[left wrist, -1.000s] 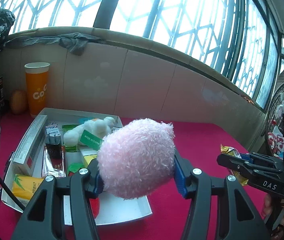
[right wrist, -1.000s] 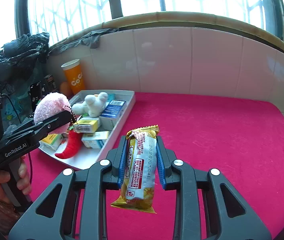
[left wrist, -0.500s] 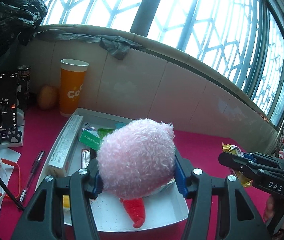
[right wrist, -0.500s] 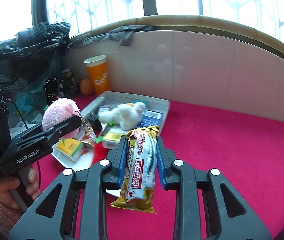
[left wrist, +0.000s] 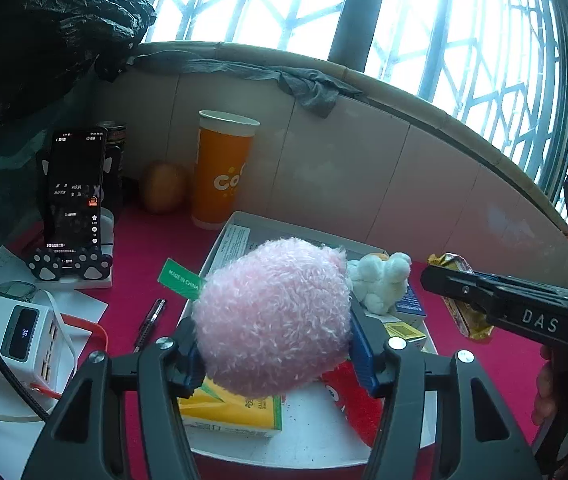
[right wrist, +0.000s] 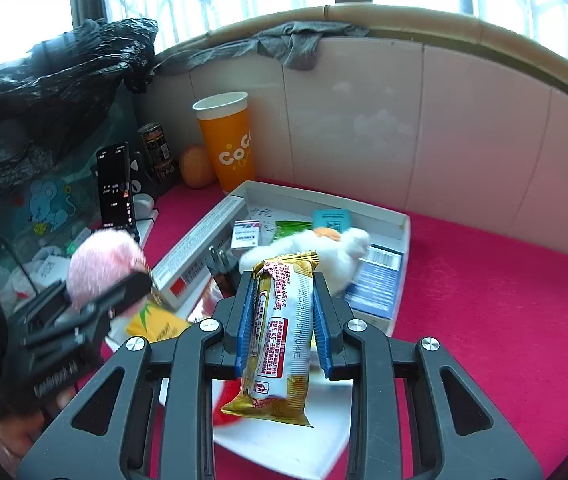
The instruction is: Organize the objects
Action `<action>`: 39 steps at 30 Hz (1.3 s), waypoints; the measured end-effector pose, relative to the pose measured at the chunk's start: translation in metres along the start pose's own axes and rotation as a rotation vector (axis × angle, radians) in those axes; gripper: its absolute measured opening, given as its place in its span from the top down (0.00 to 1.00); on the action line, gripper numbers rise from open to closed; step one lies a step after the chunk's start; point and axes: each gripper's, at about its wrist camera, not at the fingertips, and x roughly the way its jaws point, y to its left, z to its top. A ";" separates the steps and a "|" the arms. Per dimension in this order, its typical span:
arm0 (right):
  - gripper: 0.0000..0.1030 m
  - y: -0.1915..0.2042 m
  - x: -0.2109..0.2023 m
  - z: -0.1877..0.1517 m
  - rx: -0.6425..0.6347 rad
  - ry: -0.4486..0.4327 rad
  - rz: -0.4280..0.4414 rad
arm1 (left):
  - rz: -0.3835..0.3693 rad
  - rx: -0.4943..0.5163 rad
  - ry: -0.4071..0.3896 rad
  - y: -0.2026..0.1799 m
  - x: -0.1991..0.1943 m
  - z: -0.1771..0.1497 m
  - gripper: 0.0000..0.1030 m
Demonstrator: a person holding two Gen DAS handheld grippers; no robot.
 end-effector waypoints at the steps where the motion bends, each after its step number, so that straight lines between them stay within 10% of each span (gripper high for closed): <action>1: 0.75 0.000 0.007 0.002 0.015 0.007 0.005 | 0.000 -0.001 0.005 0.001 0.002 0.000 0.43; 9: 0.66 -0.008 0.045 0.007 0.154 0.022 0.029 | -0.021 0.028 0.017 -0.005 0.008 -0.006 0.30; 16: 0.20 -0.011 0.033 0.004 0.168 -0.055 0.010 | 0.035 0.003 -0.024 -0.001 0.005 -0.004 0.00; 27: 0.20 -0.008 -0.043 -0.014 0.128 -0.285 -0.078 | 0.075 0.048 -0.022 -0.017 0.002 -0.005 0.00; 39: 0.20 -0.006 -0.059 -0.045 0.107 -0.228 -0.189 | 0.131 0.074 0.008 -0.026 -0.006 -0.010 0.00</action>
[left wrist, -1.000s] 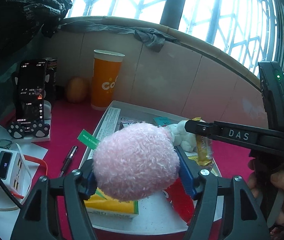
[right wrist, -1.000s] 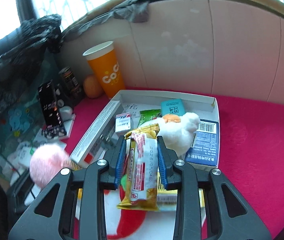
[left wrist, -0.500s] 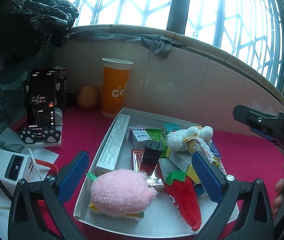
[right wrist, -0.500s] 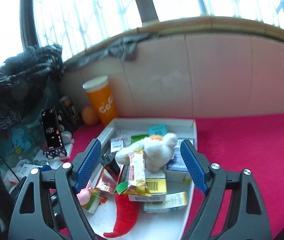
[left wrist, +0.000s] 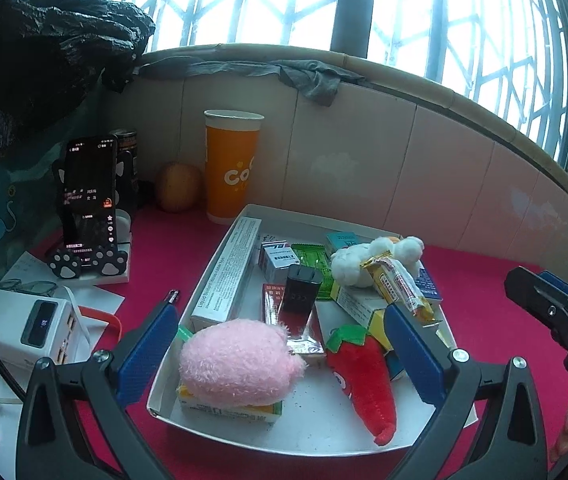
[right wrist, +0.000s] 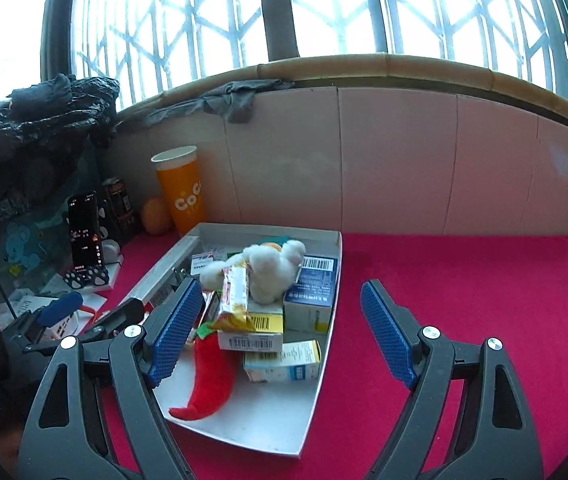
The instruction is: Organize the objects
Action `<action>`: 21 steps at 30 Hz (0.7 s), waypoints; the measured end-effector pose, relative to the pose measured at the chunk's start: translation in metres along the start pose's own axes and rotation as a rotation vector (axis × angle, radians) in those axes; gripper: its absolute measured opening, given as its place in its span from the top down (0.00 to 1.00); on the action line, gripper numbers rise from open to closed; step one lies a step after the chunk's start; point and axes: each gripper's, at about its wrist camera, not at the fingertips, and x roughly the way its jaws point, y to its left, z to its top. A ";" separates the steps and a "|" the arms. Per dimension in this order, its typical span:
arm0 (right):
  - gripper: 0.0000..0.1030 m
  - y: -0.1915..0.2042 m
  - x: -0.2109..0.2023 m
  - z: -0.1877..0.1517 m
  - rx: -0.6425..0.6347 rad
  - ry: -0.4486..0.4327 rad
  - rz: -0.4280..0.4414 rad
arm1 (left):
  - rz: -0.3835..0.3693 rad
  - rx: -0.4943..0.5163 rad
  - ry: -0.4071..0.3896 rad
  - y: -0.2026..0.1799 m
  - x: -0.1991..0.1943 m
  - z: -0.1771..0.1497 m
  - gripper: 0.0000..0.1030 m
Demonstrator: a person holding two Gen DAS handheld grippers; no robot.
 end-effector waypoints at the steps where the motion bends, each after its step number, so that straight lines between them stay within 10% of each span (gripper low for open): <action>1: 0.20 -0.002 -0.002 -0.003 0.003 0.007 -0.002 | 0.015 0.016 0.000 -0.002 -0.001 0.000 0.00; 7: 0.20 -0.012 -0.023 -0.013 -0.001 -0.036 -0.045 | 0.093 0.094 -0.027 -0.017 -0.019 0.000 0.00; 21: 0.20 -0.044 -0.076 -0.030 0.018 -0.137 -0.121 | -0.032 0.057 -0.023 -0.029 -0.054 0.001 0.00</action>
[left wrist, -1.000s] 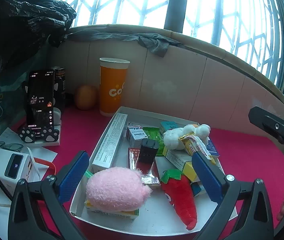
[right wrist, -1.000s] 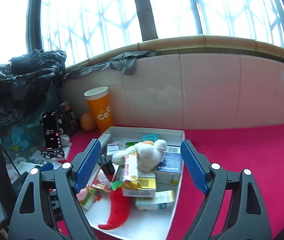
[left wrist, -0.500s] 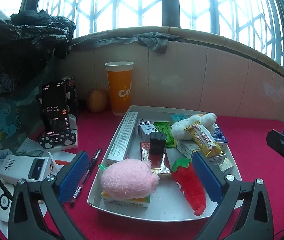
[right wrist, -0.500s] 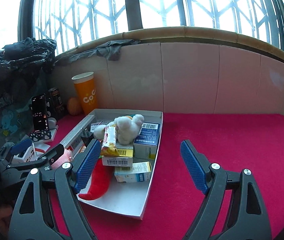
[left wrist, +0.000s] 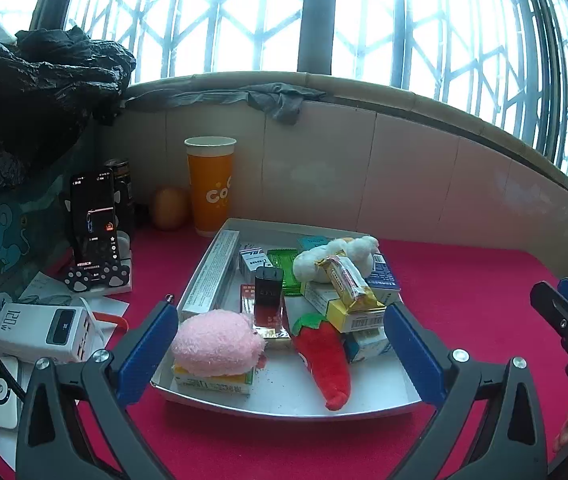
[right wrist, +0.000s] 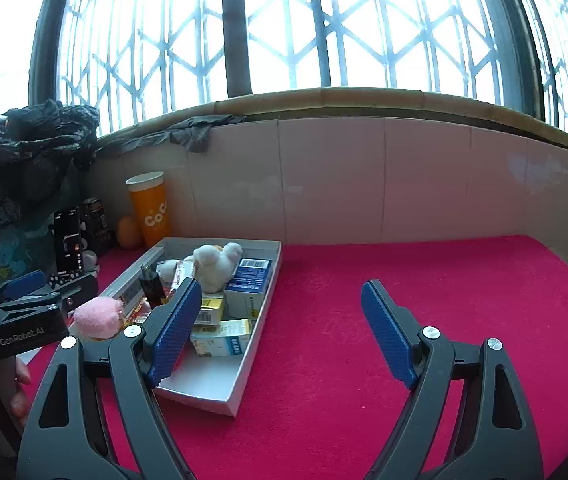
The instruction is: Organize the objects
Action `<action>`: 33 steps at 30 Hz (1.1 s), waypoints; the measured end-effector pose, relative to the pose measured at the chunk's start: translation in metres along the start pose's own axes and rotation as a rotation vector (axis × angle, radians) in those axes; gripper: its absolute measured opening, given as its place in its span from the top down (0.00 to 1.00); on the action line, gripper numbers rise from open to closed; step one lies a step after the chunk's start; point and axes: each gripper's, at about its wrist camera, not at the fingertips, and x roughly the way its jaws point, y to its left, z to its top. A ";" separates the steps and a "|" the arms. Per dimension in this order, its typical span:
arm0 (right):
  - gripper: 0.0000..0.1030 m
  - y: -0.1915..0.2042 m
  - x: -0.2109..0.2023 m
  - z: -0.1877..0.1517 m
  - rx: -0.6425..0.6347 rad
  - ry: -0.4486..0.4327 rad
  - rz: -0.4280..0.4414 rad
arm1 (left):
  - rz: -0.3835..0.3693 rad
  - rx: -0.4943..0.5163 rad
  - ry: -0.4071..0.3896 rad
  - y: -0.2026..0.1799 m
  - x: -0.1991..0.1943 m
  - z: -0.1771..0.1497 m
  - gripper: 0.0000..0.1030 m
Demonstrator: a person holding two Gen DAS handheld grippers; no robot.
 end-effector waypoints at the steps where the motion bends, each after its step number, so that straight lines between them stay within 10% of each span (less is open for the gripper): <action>1: 0.20 -0.003 -0.005 -0.001 0.005 -0.011 -0.010 | -0.002 -0.011 0.007 0.000 -0.002 0.000 0.00; 6: 0.20 -0.012 -0.026 -0.002 0.020 -0.047 -0.051 | -0.046 -0.074 0.060 -0.003 -0.009 -0.001 0.00; 20: 0.20 -0.024 -0.070 -0.008 0.030 -0.126 -0.128 | 0.017 0.089 -0.173 -0.039 -0.069 -0.009 0.00; 23: 0.20 -0.032 -0.081 -0.007 0.069 -0.137 -0.137 | -0.081 0.067 -0.158 -0.042 -0.081 -0.008 0.00; 33: 0.20 -0.039 -0.104 -0.011 0.101 -0.125 -0.056 | -0.024 0.027 -0.060 -0.040 -0.090 -0.011 0.00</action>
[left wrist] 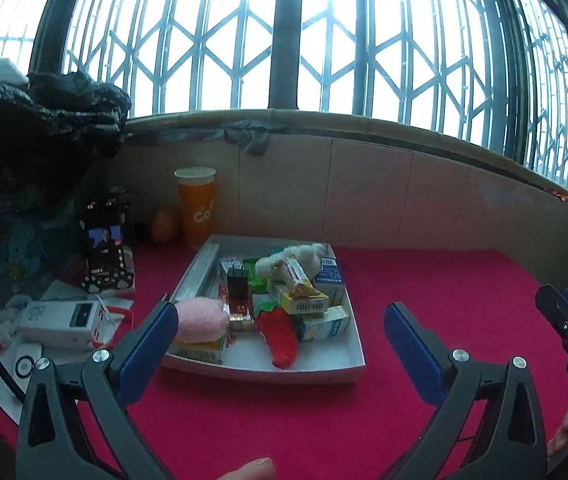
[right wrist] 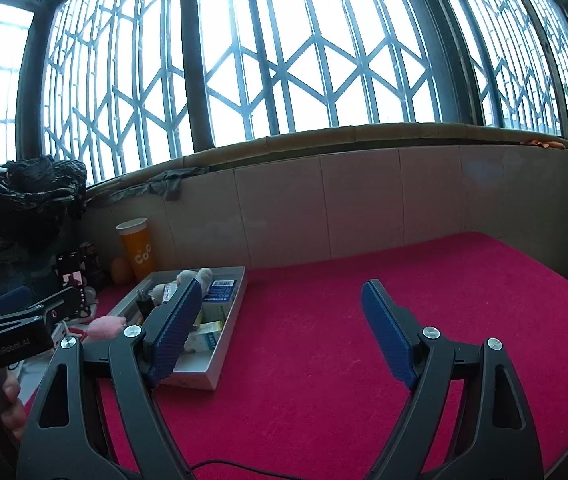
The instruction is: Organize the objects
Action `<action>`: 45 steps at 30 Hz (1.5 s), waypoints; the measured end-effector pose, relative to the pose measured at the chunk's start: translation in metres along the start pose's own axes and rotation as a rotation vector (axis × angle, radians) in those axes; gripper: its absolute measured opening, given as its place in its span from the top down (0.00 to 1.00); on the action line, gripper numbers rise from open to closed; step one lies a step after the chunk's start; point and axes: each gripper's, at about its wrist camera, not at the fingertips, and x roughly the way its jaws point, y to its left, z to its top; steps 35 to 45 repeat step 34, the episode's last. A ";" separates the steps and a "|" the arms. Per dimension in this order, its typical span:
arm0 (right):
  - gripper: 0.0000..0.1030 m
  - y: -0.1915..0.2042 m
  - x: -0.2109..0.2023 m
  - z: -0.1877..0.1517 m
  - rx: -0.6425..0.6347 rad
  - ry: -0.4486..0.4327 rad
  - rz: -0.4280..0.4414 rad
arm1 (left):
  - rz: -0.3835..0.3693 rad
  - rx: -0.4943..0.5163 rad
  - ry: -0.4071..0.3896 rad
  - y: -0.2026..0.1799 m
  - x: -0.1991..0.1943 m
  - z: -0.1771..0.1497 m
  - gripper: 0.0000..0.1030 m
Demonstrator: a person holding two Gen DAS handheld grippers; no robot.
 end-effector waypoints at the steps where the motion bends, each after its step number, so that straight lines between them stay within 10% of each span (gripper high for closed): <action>1: 0.20 -0.001 -0.002 -0.001 0.005 0.000 0.010 | 0.003 -0.006 0.013 0.001 0.001 0.000 0.00; 45: 0.19 0.009 -0.023 -0.024 -0.060 -0.001 0.061 | 0.098 0.021 0.070 -0.002 -0.003 -0.012 0.00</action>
